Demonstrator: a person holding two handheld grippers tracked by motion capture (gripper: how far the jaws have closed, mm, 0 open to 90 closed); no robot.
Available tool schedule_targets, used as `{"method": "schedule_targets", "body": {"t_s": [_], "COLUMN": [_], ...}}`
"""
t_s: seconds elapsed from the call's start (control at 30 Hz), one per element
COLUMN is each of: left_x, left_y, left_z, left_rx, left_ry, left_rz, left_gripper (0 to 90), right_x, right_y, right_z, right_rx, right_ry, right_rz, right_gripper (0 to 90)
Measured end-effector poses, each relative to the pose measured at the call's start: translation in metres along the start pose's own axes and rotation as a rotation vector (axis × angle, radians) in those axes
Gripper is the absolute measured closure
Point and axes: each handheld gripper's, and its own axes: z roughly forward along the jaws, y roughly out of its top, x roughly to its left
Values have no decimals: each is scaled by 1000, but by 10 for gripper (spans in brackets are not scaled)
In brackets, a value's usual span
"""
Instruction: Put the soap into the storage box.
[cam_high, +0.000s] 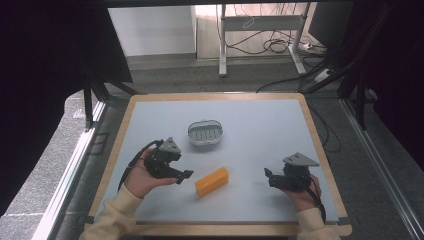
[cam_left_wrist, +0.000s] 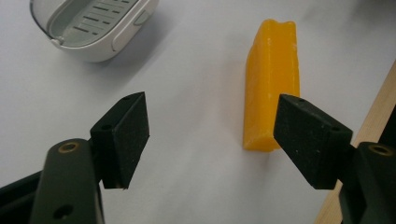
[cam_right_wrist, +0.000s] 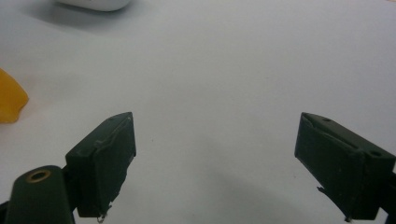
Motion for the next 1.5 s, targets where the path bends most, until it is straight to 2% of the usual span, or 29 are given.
{"method": "schedule_targets", "body": {"t_s": [0.47, 0.73, 1.13, 1.5], "left_x": [-10, -14, -27, -35], "left_y": [10, 14, 24, 28], "left_z": [10, 18, 33, 51], "left_rx": [27, 26, 40, 76], "left_ry": [-14, -22, -28, -45], "left_rz": [22, 31, 60, 65], "left_gripper": [267, 268, 268, 269], "right_x": [0, 0, 1, 1], "right_y": [0, -1, -1, 0], "right_z": [0, 1, 1, 0], "right_rx": [5, 11, 10, 5], "right_ry": [-5, -7, -14, -17], "right_rz": [-5, -10, -14, -16], "right_gripper": [128, 129, 130, 133]}}
